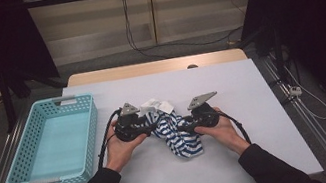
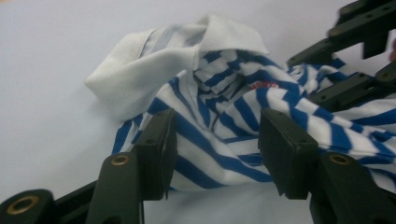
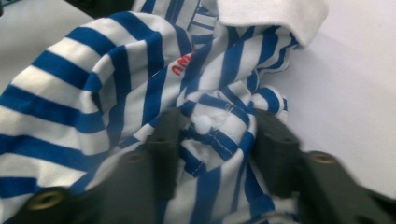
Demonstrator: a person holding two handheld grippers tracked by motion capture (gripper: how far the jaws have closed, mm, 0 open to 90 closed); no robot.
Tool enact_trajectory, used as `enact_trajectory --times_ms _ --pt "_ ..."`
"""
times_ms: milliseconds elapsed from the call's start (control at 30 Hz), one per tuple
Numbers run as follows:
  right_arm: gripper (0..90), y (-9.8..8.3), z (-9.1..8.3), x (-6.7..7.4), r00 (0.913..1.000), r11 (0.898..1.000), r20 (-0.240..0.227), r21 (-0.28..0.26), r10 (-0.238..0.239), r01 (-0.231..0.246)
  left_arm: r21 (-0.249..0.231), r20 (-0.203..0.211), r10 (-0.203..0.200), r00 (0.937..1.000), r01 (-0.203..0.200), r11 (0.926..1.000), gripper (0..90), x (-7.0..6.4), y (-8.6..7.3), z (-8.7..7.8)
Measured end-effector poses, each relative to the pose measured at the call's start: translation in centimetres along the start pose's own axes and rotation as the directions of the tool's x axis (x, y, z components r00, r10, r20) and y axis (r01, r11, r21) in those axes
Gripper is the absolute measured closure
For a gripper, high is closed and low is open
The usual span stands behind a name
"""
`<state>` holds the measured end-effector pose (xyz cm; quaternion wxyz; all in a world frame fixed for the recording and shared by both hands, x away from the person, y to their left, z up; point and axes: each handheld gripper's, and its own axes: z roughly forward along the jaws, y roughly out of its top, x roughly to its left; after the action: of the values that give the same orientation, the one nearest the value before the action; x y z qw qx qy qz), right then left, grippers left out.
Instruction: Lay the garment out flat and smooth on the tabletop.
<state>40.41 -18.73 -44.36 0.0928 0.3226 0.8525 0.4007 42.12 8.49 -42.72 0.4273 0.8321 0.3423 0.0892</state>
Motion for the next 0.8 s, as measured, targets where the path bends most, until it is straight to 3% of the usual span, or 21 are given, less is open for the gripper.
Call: enact_trajectory --times_ms 33,67,267,300,367,400,467,500,533,600,633,700,800 --pt "65.4 0.0 0.0 0.0 1.0 1.0 0.0 0.0 0.0 0.0 0.003 -0.003 -0.019 0.9998 0.019 0.9998 46.6 0.1 -0.1 0.1" --pt "70.3 0.1 -0.6 0.3 0.9997 1.0 0.021 -0.013 -0.008 0.008 0.004 -0.01 0.002 0.9999 -0.002 1.0 48.8 0.3 -0.2 0.2" --pt "74.0 -0.2 -2.5 0.6 0.9982 0.998 0.058 -0.067 -0.012 0.016 0.036 -0.016 -0.02 0.9997 0.02 0.9992 54.7 0.8 -0.7 0.8" --pt "74.3 -0.3 -3.0 0.8 0.9976 0.997 0.068 -0.079 -0.011 0.016 0.05 -0.023 0.009 0.9997 -0.008 0.9987 54.7 0.9 -0.7 0.9" --pt "74.4 -0.5 -3.9 1.3 0.9969 0.992 0.075 -0.12 -0.024 0.033 0.031 -0.02 -0.03 0.9994 0.03 0.9991 56.5 0.7 -0.6 1.1" --pt "74.4 -0.5 -4.4 1.6 0.9964 0.99 0.077 -0.136 -0.036 0.047 0.038 -0.017 -0.023 0.9996 0.023 0.999 58.0 0.8 -0.6 1.2" --pt "74.4 -0.5 -5.1 2.6 0.9968 0.983 0.044 -0.17 -0.067 0.073 0.048 -0.017 -0.008 0.9998 0.008 0.9988 63.5 0.8 -0.7 1.3" --pt "74.3 -0.6 -5.4 3.7 0.9952 0.979 0.002 -0.18 -0.098 0.097 0.048 -0.019 -0.017 0.9997 0.018 0.9987 68.5 0.7 -0.8 1.5" --pt "74.3 -0.6 -5.4 3.7 0.9952 0.979 0.002 -0.18 -0.098 0.097 0.048 -0.019 -0.017 0.9997 0.018 0.9987 73.0 0.7 -0.8 1.5" --pt "74.2 -1.0 -5.1 5.0 0.9908 0.978 -0.052 -0.174 -0.125 0.114 0.066 -0.01 -0.016 0.9998 0.017 0.9977 74.4 0.7 -0.7 1.4" --pt "73.9 -1.6 -4.2 6.0 0.984 0.979 -0.083 -0.141 -0.158 0.145 0.054 -0.009 -0.036 0.9993 0.036 0.9979 75.2 0.7 -0.8 1.4" --pt "73.8 -2.1 -3.2 6.9 0.9775 0.98 -0.112 -0.104 -0.178 0.167 0.052 -0.008 -0.042 0.9991 0.043 0.9977 74.9 0.7 -0.8 1.4" --pt "73.5 -2.4 -2.2 7.5 0.9725 0.978 -0.111 -0.064 -0.205 0.199 0.035 -0.016 -0.053 0.9985 0.053 0.998 72.6 0.6 -0.8 1.5"
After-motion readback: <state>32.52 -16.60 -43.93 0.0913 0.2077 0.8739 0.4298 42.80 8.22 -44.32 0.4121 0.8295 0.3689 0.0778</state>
